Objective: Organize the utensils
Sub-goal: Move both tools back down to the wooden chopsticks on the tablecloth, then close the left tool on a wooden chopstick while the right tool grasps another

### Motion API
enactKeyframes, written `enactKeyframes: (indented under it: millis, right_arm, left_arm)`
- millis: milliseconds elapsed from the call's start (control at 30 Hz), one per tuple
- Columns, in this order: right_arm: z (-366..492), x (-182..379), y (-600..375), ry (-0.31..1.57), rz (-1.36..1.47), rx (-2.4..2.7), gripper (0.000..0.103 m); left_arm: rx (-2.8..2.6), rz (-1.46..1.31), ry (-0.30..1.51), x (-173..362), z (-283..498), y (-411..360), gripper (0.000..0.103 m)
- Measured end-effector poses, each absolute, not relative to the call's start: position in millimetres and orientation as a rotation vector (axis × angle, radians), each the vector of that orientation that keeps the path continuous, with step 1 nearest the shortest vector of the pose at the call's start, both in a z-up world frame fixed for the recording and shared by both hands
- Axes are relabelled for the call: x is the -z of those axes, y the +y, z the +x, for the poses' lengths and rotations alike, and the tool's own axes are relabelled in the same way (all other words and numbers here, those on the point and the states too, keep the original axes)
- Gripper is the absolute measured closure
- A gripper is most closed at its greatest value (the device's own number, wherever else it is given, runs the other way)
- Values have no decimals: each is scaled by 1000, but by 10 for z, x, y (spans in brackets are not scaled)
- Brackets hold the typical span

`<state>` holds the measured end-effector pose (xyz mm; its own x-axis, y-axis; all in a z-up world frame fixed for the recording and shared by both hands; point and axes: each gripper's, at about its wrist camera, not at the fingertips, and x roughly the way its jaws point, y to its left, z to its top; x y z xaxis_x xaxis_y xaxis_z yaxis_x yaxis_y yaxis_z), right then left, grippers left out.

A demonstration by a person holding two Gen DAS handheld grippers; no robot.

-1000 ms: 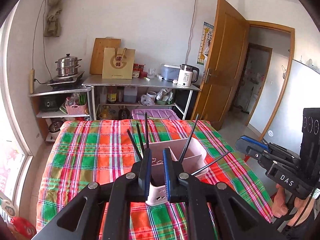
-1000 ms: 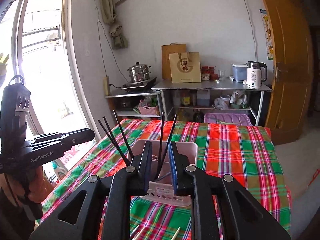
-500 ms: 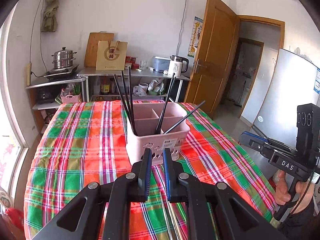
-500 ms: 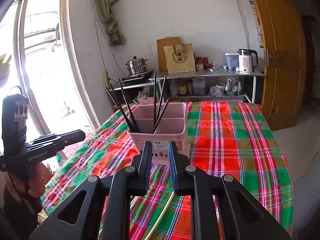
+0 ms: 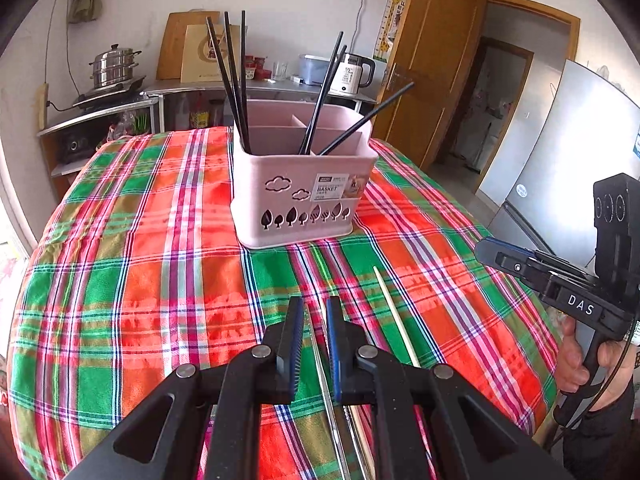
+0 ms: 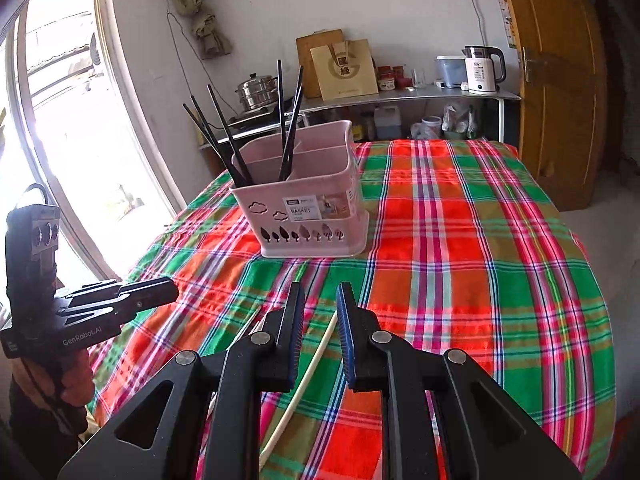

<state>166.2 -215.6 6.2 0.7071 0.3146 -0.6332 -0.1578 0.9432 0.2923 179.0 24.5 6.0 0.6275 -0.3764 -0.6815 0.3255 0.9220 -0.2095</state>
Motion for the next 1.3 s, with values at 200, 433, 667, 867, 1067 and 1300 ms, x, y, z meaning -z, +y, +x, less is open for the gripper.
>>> enactKeyframes:
  millis: [200, 433, 667, 867, 1067, 1300]
  right_arm:
    - [1751, 144, -2072, 804, 215, -268, 86]
    - [1896, 490, -1914, 903, 186, -276, 86]
    - [2037, 678, -1872, 960, 175, -252, 86]
    - [2100, 746, -1835, 975, 145, -249, 86]
    - [2058, 747, -1961, 980, 121, -237, 93]
    - [1988, 736, -2146, 975, 119, -215, 95]
  left_arm:
    - [412, -69, 829, 61, 1877, 194, 93]
    - [435, -59, 905, 299, 2061, 50, 92]
    - [445, -56, 937, 421, 2184, -23, 81]
    - [452, -32, 974, 531, 2304, -157, 80]
    - [455, 2, 1015, 654, 2400, -303, 80]
    - [432, 39, 1009, 651, 2439, -451, 84]
